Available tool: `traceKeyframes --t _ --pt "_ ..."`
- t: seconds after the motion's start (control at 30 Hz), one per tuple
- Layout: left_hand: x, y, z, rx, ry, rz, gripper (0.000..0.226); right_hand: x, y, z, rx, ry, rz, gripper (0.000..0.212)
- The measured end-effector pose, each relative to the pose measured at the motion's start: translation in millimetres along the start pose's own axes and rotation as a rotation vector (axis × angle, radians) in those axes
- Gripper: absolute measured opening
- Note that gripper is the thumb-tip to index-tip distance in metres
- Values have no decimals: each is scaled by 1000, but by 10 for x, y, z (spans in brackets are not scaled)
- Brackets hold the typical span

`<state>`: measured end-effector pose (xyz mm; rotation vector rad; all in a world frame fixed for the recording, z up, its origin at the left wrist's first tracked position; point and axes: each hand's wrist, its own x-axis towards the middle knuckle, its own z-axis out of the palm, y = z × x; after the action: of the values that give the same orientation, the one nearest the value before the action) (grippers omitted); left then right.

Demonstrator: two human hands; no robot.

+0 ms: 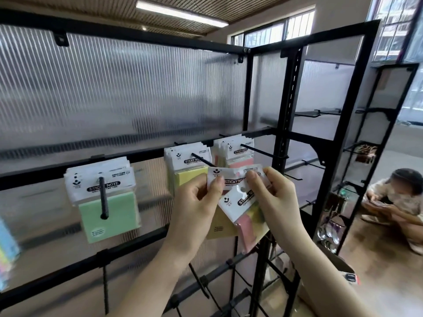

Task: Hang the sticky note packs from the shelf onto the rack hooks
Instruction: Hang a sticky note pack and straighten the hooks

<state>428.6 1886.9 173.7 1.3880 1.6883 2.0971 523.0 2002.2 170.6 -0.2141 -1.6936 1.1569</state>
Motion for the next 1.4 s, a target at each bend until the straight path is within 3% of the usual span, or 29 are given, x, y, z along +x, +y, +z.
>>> traceKeyframes --t 0.17,0.33,0.47,0.57,0.67,0.77,1.0,1.13,1.3,1.4 --pt "-48 -31 82 30 133 81 41 118 76 -23 69 -109 5 41" --pt "-74 -25 139 55 236 65 32 200 157 -12 116 -195 -7 44" --pt "-48 -146 176 148 351 15 31 289 289 27 59 -260 16 26" --pt "-2 -244 152 231 450 23 15 364 392 107 45 -324 42 9" --pt "59 -336 75 415 676 23 21 452 511 216 -20 -287 75 22" --pt "131 -356 14 514 783 10 26 534 585 323 -91 -233 101 28" --pt "229 -437 -90 703 755 -34 16 595 724 484 -112 -260 168 23" --pt "183 -450 -83 748 761 -46 24 537 747 489 -105 -246 151 21" --pt "-32 -454 -34 711 732 -93 12 348 720 426 -22 -215 150 27" --pt "-243 -411 35 584 700 -180 22 177 653 413 60 -216 146 28"
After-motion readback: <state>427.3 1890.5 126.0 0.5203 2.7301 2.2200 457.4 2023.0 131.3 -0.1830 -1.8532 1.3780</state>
